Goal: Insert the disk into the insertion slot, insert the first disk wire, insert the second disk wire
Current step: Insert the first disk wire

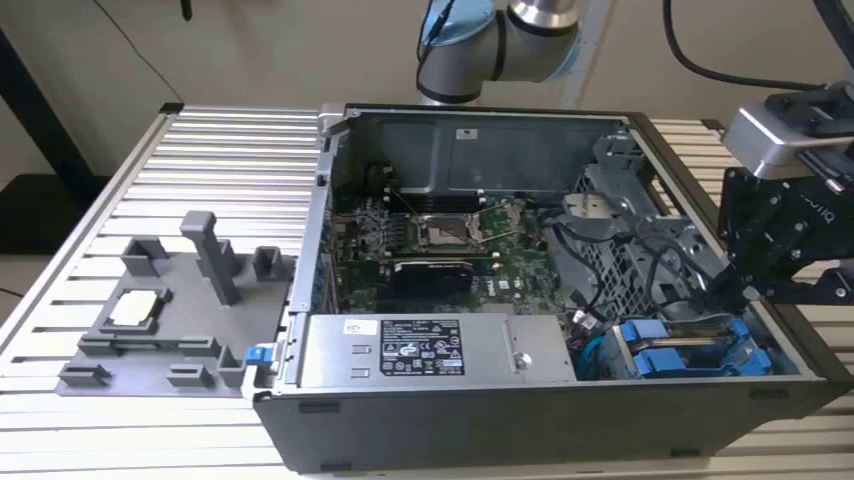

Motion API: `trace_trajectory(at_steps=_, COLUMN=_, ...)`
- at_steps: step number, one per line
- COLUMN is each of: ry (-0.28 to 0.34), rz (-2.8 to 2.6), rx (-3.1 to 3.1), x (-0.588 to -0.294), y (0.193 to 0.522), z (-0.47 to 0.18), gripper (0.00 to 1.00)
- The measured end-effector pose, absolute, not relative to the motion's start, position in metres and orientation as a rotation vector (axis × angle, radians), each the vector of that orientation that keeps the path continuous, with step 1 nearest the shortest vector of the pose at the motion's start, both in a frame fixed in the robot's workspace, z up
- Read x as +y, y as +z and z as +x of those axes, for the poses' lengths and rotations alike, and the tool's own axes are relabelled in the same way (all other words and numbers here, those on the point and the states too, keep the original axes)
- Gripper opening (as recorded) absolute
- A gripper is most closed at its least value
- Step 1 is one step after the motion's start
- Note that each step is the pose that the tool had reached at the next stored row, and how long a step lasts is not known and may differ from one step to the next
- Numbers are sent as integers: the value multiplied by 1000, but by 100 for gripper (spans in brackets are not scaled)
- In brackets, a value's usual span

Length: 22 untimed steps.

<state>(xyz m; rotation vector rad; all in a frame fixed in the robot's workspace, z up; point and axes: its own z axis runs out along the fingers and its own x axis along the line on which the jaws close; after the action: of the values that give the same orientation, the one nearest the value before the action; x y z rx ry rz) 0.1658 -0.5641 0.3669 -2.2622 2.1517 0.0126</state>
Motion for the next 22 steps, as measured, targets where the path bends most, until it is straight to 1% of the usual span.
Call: trace_trajectory(at_steps=22, ry=-9, rz=-2273, rx=2161, x=-563, y=352, z=166, gripper=19)
